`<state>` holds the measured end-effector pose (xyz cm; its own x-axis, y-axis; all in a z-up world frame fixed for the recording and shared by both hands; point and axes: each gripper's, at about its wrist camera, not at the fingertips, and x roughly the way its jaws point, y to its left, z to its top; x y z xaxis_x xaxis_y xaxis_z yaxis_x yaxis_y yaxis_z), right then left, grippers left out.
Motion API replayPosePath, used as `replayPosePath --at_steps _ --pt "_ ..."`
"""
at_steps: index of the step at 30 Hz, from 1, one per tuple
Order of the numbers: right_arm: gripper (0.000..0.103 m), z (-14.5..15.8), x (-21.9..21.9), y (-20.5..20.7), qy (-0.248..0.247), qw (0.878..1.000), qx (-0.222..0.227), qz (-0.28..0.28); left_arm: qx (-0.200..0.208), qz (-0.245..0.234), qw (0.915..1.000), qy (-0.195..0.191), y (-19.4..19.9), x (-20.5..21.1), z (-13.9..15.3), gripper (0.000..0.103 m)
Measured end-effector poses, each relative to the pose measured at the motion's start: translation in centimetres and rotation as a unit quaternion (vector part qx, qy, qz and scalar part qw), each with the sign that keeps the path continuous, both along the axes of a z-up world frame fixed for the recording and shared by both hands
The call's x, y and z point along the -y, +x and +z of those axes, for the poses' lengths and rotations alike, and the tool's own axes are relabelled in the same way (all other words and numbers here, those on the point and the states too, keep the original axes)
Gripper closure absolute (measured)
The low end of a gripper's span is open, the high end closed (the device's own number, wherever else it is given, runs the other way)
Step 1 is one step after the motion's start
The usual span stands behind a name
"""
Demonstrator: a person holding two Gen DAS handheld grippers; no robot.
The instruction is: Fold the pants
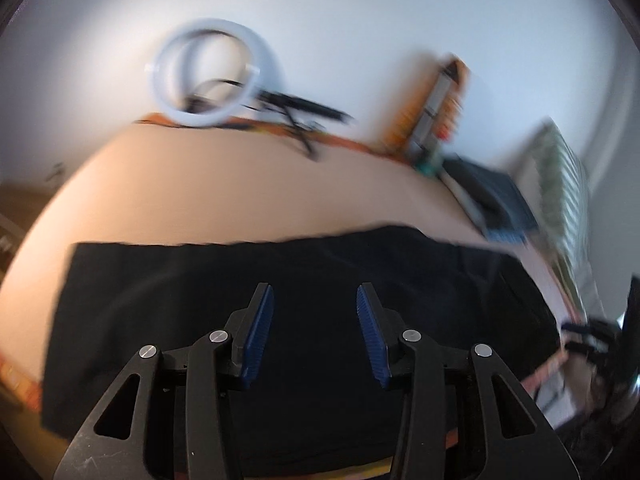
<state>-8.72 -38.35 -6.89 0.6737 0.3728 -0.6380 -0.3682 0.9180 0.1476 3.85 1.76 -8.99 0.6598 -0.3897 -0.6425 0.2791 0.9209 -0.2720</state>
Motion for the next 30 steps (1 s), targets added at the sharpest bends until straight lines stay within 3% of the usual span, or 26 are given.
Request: replayPosePath --at_steps 2,5,9,14,21,28,30 --pt "0.046 -0.4 2.1 -0.4 0.026 0.999 -0.018 -0.044 -0.005 -0.035 0.9992 0.019 0.2 2.2 -0.5 0.061" --pt "0.046 -1.9 4.9 -0.9 0.092 0.99 -0.063 -0.085 -0.011 -0.085 0.9954 0.043 0.2 5.5 -1.3 0.061" --pt "0.045 -3.6 7.0 -2.0 0.176 0.973 -0.104 -0.109 -0.019 -0.117 0.9919 0.047 0.3 8.1 -1.8 0.061" --pt "0.04 -5.9 8.3 -2.2 0.308 0.934 -0.141 -0.116 -0.018 -0.143 0.9884 0.05 0.2 10.5 -1.6 0.061" --pt "0.036 -8.3 9.2 -1.2 0.439 0.873 -0.138 -0.16 -0.029 -0.144 0.9879 0.051 0.1 10.9 -2.2 0.061" --pt "0.035 -10.9 9.9 0.3 0.513 0.818 -0.153 -0.212 -0.04 -0.122 0.991 0.039 0.4 9.4 -2.7 0.061" --pt "0.046 -11.1 9.7 0.6 0.516 0.814 -0.153 -0.219 -0.04 -0.117 0.9917 0.036 0.5 9.0 -2.7 0.061"
